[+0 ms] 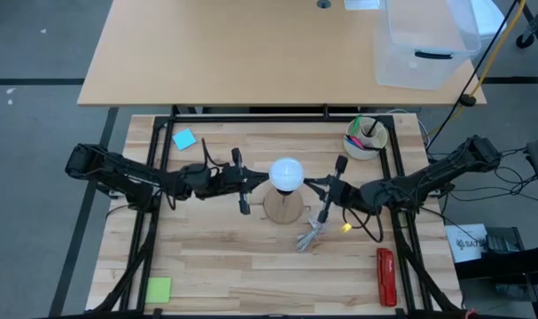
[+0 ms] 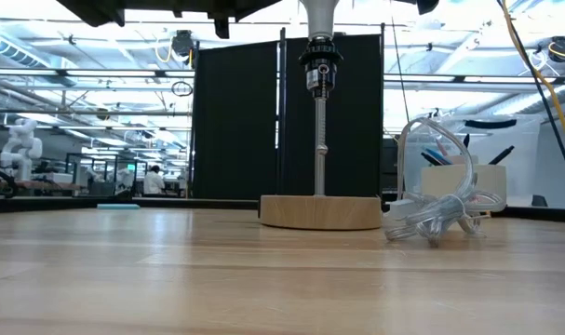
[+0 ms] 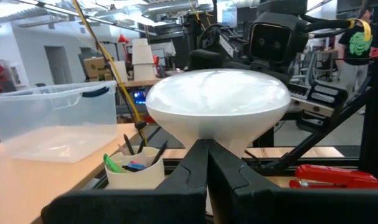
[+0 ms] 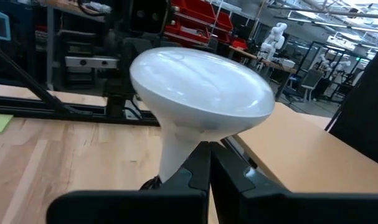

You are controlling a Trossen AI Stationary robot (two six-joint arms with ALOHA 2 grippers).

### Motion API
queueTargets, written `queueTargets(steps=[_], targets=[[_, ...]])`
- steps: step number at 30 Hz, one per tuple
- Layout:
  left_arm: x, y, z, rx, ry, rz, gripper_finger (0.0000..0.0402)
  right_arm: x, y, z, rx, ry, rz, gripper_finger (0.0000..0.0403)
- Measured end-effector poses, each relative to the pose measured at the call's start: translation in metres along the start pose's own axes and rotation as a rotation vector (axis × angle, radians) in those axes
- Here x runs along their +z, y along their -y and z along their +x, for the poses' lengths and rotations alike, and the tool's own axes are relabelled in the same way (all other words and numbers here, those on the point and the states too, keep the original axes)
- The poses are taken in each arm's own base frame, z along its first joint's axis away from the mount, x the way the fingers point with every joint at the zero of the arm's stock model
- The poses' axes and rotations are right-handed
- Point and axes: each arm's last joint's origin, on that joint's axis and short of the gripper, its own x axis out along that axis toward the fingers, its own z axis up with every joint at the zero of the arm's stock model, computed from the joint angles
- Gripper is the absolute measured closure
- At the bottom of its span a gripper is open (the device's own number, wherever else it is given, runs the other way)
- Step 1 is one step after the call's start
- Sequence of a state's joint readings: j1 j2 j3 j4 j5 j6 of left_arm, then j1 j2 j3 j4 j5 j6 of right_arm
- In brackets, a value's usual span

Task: Screw lightbulb
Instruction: Insert the lightbulb into the lamp

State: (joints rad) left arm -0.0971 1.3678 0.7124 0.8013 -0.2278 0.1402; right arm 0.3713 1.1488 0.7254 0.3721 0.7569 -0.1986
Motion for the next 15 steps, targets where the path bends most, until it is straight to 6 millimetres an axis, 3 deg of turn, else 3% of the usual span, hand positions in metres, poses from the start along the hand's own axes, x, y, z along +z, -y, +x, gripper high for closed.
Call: queueTargets(steps=[15], targets=[[-0.0014, -0.0041, 0.0009, 0.002, -0.008, 0.004, 0.0402, 0.0004, -0.0091, -0.0079, 0.039, -0.002, 0.01, 0.0403]])
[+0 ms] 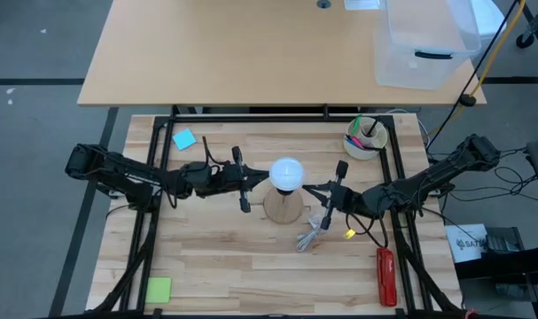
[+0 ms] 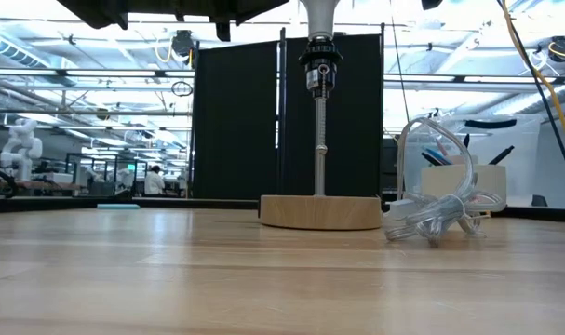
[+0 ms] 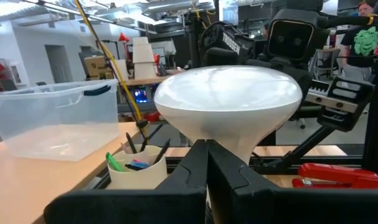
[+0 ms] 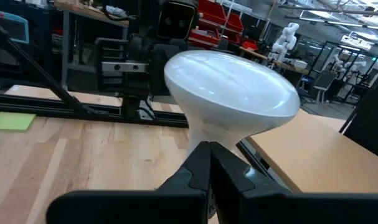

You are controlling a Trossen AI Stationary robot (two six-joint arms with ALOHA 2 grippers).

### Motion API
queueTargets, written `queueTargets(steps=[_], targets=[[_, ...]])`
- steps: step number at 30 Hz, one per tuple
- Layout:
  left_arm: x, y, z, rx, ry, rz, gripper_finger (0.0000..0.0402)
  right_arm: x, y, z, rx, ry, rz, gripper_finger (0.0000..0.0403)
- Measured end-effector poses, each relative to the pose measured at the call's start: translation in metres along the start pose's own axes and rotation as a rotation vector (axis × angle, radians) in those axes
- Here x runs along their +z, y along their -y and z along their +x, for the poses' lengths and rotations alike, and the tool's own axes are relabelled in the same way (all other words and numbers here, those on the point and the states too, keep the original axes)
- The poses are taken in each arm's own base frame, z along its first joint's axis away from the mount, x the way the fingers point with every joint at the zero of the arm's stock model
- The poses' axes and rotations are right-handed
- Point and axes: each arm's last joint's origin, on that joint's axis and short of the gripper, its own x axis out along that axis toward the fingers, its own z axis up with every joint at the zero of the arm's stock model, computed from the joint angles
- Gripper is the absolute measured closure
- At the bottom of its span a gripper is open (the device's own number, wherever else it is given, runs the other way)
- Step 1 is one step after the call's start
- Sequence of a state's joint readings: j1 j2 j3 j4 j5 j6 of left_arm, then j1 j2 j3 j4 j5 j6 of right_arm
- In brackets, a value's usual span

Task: Screw lightbulb
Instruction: Insert the lightbulb into the lamp

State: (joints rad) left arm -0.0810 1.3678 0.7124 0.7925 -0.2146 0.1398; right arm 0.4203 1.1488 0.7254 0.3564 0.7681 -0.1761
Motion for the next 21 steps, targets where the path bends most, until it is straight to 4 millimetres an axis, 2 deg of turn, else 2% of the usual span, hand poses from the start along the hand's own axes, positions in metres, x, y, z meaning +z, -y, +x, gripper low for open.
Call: queueTargets(steps=[9, 16, 21], targets=[[0.006, 0.015, -0.012, 0.008, -0.074, 0.013, 0.0402, 0.0, 0.005, 0.001, -0.114, -0.017, -0.026, 0.0403], [0.017, 0.031, -0.021, -0.025, -0.024, 0.034, 0.0402, 0.003, 0.015, 0.008, -0.175, 0.009, -0.023, 0.0403], [0.021, 0.029, -0.02, -0.014, 0.012, 0.03, 0.0402, 0.003, 0.021, 0.012, -0.202, 0.012, -0.014, 0.0403]])
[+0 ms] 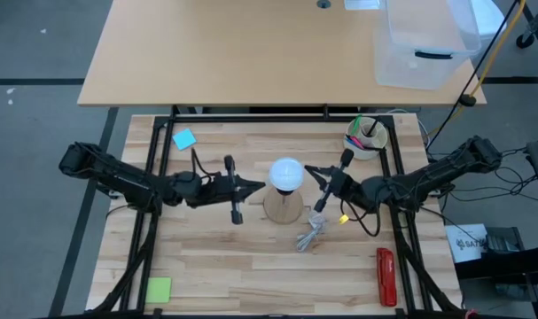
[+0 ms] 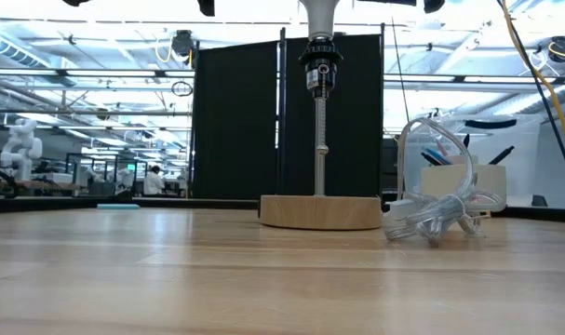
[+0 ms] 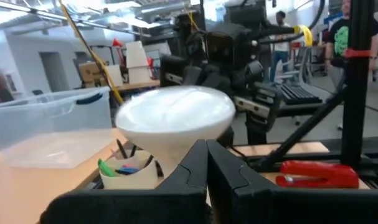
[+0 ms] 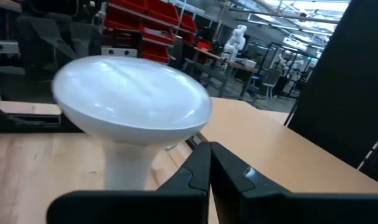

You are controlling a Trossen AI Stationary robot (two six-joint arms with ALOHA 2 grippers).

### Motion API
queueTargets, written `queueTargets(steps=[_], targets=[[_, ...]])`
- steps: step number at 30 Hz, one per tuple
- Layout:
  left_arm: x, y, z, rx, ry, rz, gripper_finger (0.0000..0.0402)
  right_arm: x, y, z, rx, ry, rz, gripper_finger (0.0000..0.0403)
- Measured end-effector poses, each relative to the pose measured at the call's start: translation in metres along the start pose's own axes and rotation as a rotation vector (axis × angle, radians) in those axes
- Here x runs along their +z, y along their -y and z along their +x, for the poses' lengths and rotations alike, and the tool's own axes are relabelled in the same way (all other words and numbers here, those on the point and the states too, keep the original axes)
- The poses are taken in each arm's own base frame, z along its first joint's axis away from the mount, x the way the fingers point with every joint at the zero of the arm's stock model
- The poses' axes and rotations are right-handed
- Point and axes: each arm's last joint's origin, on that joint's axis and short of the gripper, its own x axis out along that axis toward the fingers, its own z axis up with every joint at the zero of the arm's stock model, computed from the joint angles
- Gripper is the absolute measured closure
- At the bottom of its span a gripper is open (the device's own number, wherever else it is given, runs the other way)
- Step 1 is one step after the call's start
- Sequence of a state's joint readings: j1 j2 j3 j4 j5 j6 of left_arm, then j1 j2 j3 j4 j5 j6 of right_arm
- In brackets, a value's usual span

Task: Screw lightbulb
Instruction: Insert the lightbulb into the lamp

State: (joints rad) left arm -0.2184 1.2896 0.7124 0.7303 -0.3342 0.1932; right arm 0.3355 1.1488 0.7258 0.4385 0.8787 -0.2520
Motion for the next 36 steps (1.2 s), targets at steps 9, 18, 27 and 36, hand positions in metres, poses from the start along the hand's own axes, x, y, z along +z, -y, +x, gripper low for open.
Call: queueTargets(steps=[9, 18, 27, 36], targets=[[0.0, -0.012, 0.004, 0.002, 0.025, -0.007, 0.0402, 0.001, 0.001, 0.002, 0.008, 0.012, -0.016, 0.0403], [-0.001, -0.017, 0.005, -0.041, 0.03, -0.028, 0.0402, 0.003, 0.002, 0.002, -0.001, 0.029, -0.024, 0.0403], [-0.002, -0.016, 0.005, -0.045, 0.019, -0.025, 0.0402, 0.004, 0.001, 0.002, 0.03, 0.041, -0.022, 0.0403], [-0.005, -0.023, 0.007, -0.038, 0.007, -0.04, 0.0401, 0.004, 0.0, 0.0, 0.047, 0.042, -0.025, 0.0403]])
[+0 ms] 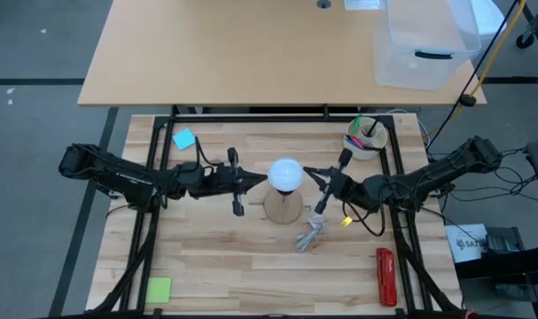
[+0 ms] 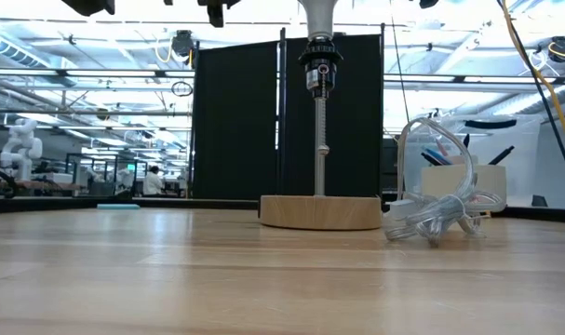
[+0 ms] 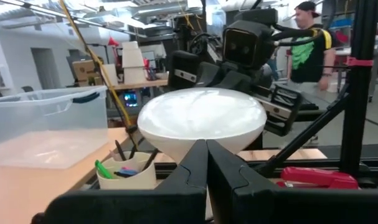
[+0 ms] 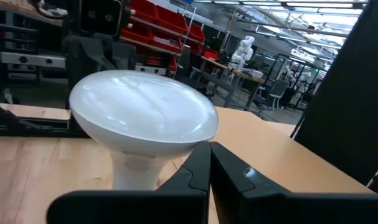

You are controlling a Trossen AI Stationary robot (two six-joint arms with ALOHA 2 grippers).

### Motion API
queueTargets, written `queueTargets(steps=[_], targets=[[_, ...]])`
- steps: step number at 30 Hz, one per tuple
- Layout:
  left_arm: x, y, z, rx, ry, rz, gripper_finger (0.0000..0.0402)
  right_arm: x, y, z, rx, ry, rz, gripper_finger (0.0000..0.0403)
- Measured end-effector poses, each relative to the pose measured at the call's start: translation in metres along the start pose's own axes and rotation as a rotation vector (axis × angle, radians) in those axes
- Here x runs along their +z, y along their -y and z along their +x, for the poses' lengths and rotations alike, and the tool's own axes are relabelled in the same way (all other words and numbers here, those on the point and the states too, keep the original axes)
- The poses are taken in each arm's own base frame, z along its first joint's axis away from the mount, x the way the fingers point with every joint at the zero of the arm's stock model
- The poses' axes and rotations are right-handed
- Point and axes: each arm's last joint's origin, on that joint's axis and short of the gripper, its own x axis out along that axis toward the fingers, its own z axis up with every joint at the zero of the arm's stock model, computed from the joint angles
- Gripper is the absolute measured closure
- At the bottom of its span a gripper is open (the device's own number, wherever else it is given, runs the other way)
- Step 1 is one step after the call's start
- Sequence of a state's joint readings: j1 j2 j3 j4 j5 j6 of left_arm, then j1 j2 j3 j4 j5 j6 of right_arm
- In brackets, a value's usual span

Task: Screw lightbulb
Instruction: Insert the lightbulb into the lamp

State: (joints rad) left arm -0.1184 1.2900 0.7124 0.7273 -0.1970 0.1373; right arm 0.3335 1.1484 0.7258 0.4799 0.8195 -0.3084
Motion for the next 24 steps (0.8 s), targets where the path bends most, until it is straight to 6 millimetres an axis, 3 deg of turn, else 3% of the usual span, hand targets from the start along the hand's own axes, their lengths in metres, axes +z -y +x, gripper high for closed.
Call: queueTargets(steps=[24], targets=[[-0.0021, -0.0105, 0.0017, 0.029, -0.01, -0.02, 0.0401, 0.0014, -0.0097, -0.009, 0.063, 0.005, 0.017, 0.0403]])
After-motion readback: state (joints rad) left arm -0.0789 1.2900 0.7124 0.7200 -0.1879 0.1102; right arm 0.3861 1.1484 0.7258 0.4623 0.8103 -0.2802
